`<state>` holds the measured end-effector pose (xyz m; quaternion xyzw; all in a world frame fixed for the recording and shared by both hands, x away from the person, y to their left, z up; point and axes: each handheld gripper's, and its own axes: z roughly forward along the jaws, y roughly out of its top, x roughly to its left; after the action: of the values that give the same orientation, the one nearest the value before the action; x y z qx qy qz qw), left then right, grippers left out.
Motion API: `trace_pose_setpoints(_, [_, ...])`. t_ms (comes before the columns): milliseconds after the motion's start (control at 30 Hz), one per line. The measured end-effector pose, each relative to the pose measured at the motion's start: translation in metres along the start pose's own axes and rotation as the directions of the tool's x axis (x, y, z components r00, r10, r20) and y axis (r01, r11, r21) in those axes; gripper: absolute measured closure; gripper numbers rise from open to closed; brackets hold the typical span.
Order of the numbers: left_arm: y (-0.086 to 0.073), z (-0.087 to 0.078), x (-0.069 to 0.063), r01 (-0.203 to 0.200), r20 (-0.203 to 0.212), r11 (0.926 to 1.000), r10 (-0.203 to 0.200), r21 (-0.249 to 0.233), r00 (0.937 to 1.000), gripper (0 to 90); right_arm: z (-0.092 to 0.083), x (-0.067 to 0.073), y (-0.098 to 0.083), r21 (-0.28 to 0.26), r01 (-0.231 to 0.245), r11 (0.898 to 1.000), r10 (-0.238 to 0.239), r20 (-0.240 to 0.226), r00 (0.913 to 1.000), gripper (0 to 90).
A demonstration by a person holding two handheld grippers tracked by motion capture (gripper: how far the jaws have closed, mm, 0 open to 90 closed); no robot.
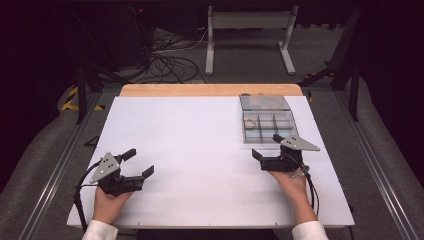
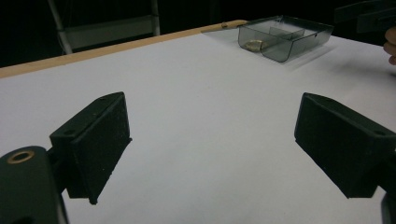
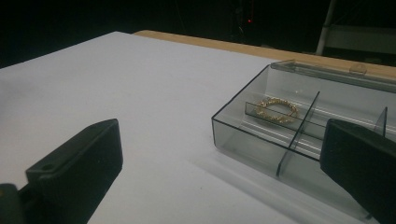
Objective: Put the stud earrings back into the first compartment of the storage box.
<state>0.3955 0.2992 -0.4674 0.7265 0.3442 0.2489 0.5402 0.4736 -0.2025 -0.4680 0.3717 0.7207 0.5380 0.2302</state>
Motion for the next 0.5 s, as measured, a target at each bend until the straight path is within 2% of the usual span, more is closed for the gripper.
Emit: trace_pose_setpoints(500, [-0.001,-0.002,0.001,-0.003,-0.006,1.0000,0.003,0.005,1.0000,10.9,-0.029,-0.007,-0.012,-0.040,-0.027,0.999,0.027,0.013,0.9995,0.0])
